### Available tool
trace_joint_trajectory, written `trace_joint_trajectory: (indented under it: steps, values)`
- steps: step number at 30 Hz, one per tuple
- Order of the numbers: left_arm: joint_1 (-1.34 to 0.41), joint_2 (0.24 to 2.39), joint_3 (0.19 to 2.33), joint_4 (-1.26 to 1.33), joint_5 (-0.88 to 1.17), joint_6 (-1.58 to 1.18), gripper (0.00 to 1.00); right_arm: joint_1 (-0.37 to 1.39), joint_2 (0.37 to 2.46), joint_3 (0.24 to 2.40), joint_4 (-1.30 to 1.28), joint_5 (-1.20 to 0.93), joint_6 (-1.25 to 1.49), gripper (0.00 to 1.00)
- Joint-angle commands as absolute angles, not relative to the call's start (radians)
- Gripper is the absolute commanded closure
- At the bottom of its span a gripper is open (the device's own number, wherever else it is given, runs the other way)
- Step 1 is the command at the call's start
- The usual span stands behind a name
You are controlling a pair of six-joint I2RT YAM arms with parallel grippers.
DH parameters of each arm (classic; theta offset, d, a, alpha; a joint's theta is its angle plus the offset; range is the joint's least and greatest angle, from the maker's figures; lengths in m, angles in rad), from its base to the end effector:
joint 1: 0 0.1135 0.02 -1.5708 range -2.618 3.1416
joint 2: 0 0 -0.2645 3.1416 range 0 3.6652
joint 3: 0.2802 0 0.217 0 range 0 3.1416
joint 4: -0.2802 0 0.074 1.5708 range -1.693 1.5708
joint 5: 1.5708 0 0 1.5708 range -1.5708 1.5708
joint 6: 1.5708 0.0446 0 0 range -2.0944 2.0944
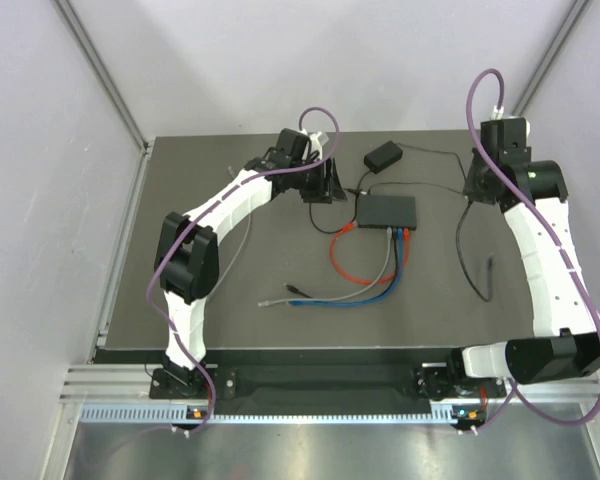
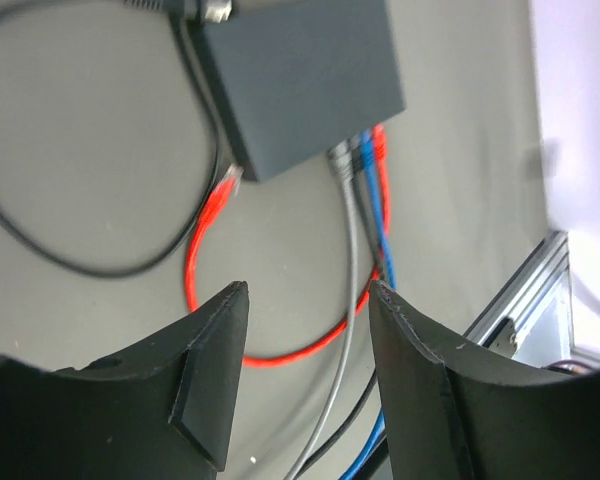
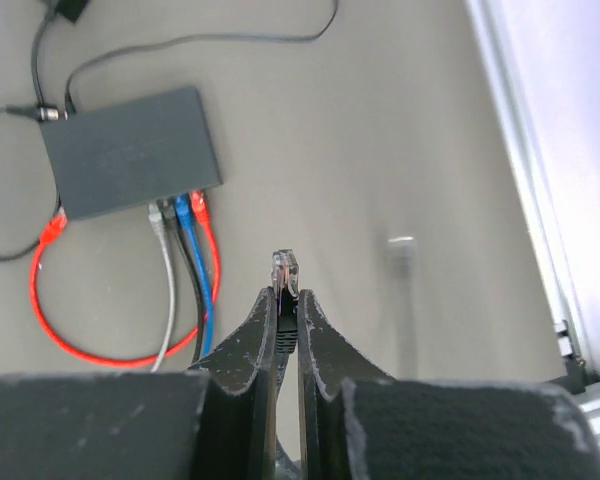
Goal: Pull the plug from the switch port
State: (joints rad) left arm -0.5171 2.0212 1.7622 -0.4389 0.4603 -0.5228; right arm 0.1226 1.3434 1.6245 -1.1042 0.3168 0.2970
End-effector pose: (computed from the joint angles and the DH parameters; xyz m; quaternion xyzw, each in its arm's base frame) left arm 0.3722 -0.2345 0.2830 0.0939 0.8826 -0.3839 0.2545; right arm 0.2232 0.0135 0.4014 0.1375 0.9108 -0.0685 0.3833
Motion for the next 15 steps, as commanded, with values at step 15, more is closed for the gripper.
trace_joint_trajectory:
  steps: [15]
  values:
    - [-0.509,1.996,1.671,-0.411,0.563,-0.494,0.44,-0.195,1.474,1.617,-0.442,0.195,0.38,1.0]
